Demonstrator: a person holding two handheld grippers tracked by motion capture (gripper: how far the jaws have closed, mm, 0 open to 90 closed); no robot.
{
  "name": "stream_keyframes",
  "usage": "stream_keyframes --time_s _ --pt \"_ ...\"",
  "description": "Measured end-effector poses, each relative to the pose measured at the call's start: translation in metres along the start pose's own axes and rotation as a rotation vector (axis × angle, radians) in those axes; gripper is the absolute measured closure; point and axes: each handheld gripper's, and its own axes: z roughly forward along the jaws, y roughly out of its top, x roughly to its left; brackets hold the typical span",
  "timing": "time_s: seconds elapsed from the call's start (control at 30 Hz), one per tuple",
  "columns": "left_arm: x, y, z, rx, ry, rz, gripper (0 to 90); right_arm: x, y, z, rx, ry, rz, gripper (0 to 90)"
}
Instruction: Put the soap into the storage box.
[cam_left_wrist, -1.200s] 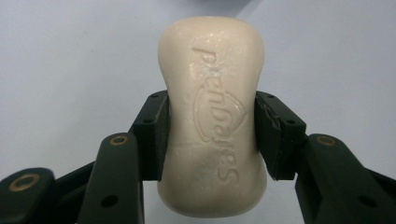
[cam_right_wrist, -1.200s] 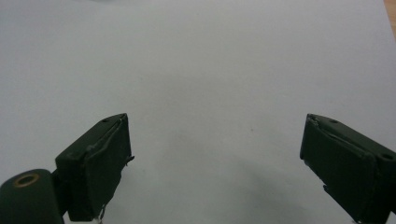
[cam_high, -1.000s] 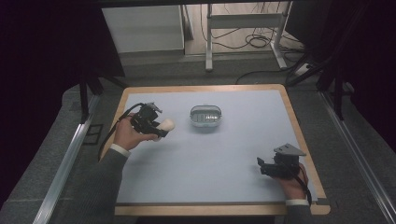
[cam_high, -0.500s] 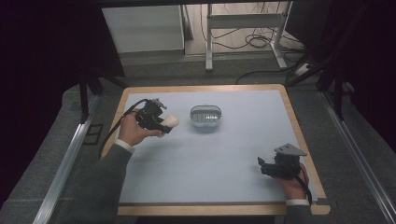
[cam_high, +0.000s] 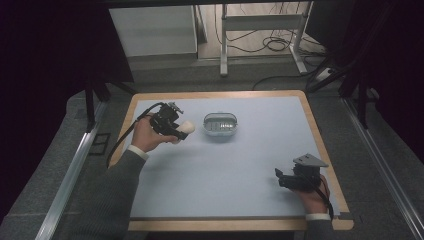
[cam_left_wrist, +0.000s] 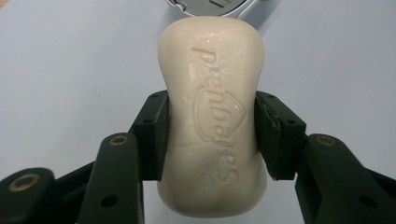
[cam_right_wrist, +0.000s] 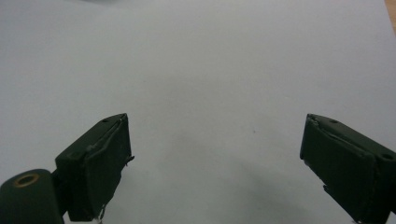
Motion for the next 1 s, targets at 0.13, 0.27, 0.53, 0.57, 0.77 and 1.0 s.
stream_keyframes --time_s 0.13,0.27,0.53,0.57,0.77,1.0 --pt "0.001 0.003 0.001 -0.001 0.005 0.007 49.6 -0.001 -0.001 0.001 0.007 -0.006 -0.002 8.5" --pt "0.0 0.006 0.002 -0.004 0.007 0.011 49.6 -0.001 -0.001 0.001 0.007 -0.006 -0.002 8.5" --pt "-0.001 0.014 0.007 -0.012 -0.007 0.015 49.6 -0.001 -0.001 0.001 0.008 -0.009 -0.004 8.5" --pt "-0.001 0.014 0.007 -0.012 -0.007 0.015 49.6 -0.001 -0.001 0.001 0.007 -0.008 -0.005 8.5" --pt "0.002 0.017 0.009 -0.009 -0.006 0.019 49.6 -0.001 -0.001 0.001 0.007 -0.009 -0.005 8.5" --pt "0.005 0.021 0.01 -0.013 -0.006 0.027 49.6 -0.001 -0.001 0.002 0.009 -0.01 -0.007 8.5"
